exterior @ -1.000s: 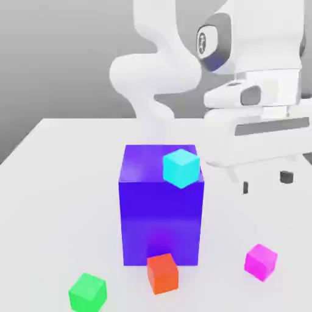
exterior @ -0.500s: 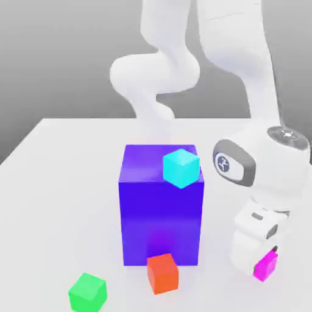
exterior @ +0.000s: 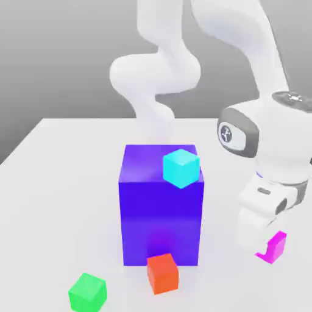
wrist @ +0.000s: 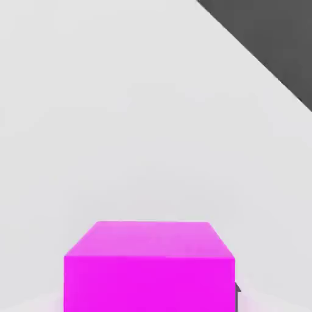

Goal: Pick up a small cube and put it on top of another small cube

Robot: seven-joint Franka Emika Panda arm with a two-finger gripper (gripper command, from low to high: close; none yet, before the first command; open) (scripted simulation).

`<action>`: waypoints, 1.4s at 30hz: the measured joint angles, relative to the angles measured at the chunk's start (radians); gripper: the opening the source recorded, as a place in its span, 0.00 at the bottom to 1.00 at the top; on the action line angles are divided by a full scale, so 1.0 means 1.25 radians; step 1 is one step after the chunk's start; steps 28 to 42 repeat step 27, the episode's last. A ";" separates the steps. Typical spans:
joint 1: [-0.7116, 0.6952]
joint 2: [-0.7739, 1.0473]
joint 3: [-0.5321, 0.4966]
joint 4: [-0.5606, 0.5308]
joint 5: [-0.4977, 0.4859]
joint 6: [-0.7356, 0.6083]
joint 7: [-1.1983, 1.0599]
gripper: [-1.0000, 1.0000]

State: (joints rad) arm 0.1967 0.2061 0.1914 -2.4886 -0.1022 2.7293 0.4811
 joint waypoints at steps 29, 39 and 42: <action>-0.353 0.078 -0.167 0.056 0.093 -0.005 -0.527 1.00; -0.353 0.078 -0.167 0.056 0.093 -0.005 -0.527 1.00; -0.353 0.078 -0.167 0.056 0.093 -0.005 -0.527 1.00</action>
